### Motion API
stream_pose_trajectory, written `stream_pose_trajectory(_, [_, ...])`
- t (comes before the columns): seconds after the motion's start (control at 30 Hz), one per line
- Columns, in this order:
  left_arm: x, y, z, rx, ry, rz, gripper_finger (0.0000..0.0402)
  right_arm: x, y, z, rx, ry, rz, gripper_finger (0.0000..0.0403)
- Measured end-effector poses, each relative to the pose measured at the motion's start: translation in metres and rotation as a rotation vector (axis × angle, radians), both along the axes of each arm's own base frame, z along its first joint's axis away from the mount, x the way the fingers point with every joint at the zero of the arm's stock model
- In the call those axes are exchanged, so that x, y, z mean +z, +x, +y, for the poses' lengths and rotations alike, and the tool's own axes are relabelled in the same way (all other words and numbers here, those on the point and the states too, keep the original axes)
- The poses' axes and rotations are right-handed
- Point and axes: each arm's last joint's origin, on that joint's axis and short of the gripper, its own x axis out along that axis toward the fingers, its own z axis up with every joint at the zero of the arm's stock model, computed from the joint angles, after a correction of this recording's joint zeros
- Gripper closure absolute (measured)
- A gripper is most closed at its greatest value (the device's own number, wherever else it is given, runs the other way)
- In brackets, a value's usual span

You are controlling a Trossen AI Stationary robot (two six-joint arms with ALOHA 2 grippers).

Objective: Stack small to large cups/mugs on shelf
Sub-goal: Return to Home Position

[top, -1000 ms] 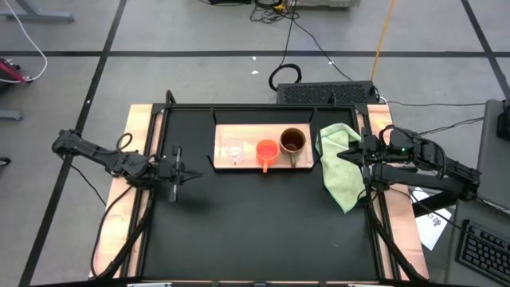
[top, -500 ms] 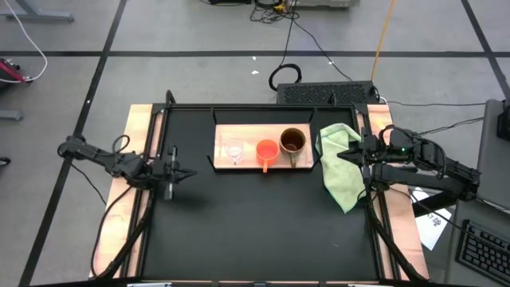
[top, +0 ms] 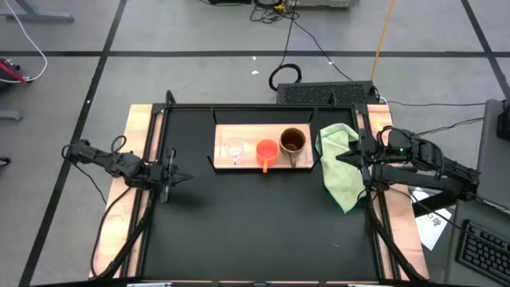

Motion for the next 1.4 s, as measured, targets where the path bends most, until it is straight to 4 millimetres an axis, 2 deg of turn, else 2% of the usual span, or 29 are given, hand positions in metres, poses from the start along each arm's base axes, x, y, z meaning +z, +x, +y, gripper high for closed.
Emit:
stream_pose_trajectory(0.17, [0.0,-0.003,0.0,-0.05,0.007,-0.012,0.0401,-0.003,0.003,0.003,0.134,0.009,-0.084,0.0403])
stream_pose_trajectory(0.33, [0.0,-0.003,0.0,-0.044,0.009,-0.014,0.0401,-0.028,0.007,0.002,0.13,0.003,-0.181,0.0403])
stream_pose_trajectory(0.47, [0.0,-0.003,0.0,-0.043,0.003,-0.015,0.0401,-0.033,0.006,0.002,0.124,0.016,-0.281,0.0403])
stream_pose_trajectory(0.67, [0.0,-0.002,0.002,-0.036,-0.018,-0.014,0.0401,-0.052,0.013,0.0,0.125,-0.006,-0.295,0.0403])
stream_pose_trajectory(0.9, [-0.019,0.006,0.004,-0.01,-0.029,-0.02,0.0401,-0.078,0.024,-0.004,0.083,-0.057,-0.327,0.0403])
stream_pose_trajectory(1.13, [-0.029,0.009,0.008,-0.032,-0.002,0.018,0.0401,-0.1,0.032,0.0,0.145,-0.116,-0.347,0.0403])
stream_pose_trajectory(1.23, [-0.03,0.01,0.01,-0.037,0.0,0.029,0.0401,-0.098,0.032,0.002,0.166,-0.137,-0.386,0.0403])
stream_pose_trajectory(1.4, [-0.035,0.014,0.013,-0.02,0.0,0.086,0.0401,-0.102,0.033,0.002,0.142,-0.145,-0.352,0.0403])
